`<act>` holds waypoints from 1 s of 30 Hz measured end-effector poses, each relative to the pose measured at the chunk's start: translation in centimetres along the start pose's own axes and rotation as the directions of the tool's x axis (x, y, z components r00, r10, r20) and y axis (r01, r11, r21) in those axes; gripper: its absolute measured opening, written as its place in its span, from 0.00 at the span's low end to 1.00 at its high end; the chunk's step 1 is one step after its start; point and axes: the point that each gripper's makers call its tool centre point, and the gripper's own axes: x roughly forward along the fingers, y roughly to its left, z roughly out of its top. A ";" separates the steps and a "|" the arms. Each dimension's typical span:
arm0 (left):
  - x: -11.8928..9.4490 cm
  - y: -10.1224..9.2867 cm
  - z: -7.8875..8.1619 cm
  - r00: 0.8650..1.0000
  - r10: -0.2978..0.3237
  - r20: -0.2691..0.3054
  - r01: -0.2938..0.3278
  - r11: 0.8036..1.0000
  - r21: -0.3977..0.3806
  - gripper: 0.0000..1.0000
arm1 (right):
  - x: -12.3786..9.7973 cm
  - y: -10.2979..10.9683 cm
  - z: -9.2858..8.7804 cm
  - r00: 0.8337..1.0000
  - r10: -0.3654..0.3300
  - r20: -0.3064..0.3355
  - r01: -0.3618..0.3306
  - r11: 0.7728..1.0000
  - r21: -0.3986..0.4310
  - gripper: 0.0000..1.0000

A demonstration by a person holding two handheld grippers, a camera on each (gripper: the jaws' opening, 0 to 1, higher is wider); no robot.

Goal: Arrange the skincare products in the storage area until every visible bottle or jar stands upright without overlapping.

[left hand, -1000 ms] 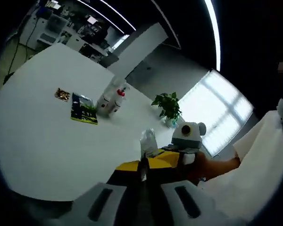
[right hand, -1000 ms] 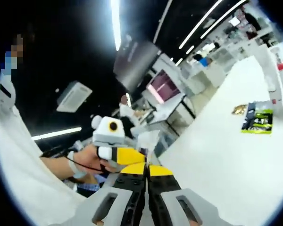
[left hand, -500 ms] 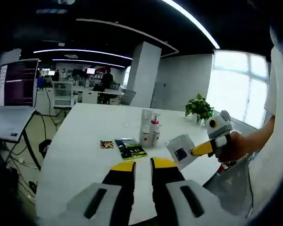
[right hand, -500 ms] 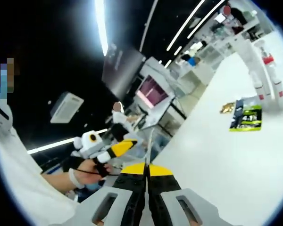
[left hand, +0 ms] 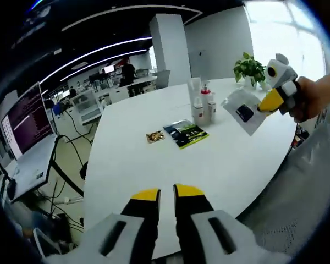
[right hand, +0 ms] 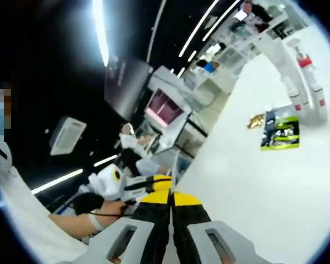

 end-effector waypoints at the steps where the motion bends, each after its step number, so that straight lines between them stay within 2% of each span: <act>1: 0.2 -0.2 -0.3 1.000 -0.002 -0.013 0.002 1.000 0.009 0.04 | 0.1 0.0 0.2 1.000 -0.006 -0.002 0.006 1.000 0.005 0.00; 4: 0.7 -0.3 -0.9 0.999 0.005 -0.040 -0.004 1.000 0.017 0.00 | 0.3 -0.1 0.9 0.999 -0.033 0.000 0.033 0.999 0.039 0.00; 9: 0.8 -0.3 -2.2 0.997 -0.005 -0.082 0.002 0.999 -0.037 0.02 | 0.6 -0.8 2.1 0.997 -0.076 0.012 0.074 0.991 0.115 0.00; 13: 0.7 -0.5 -2.3 0.997 -0.009 -0.079 0.008 1.000 -0.023 0.01 | 1.5 -2.1 2.4 0.994 -0.112 -0.015 0.113 0.983 0.144 0.00; 21: 0.6 -0.3 -2.3 0.997 -0.001 -0.073 -0.002 0.999 -0.045 0.01 | 3.6 -3.3 3.4 0.989 -0.144 -0.025 0.146 0.976 0.160 0.00; 27: 0.6 -0.4 -2.4 0.997 -0.006 -0.072 0.002 0.999 -0.048 0.01 | 5.2 -5.2 3.9 0.982 -0.189 -0.027 0.191 0.964 0.186 0.00; 30: 0.6 -0.4 -2.3 0.998 -0.007 -0.067 0.004 0.999 -0.050 0.01 | 5.9 -7.0 4.7 0.976 -0.215 -0.014 0.213 0.954 0.211 0.00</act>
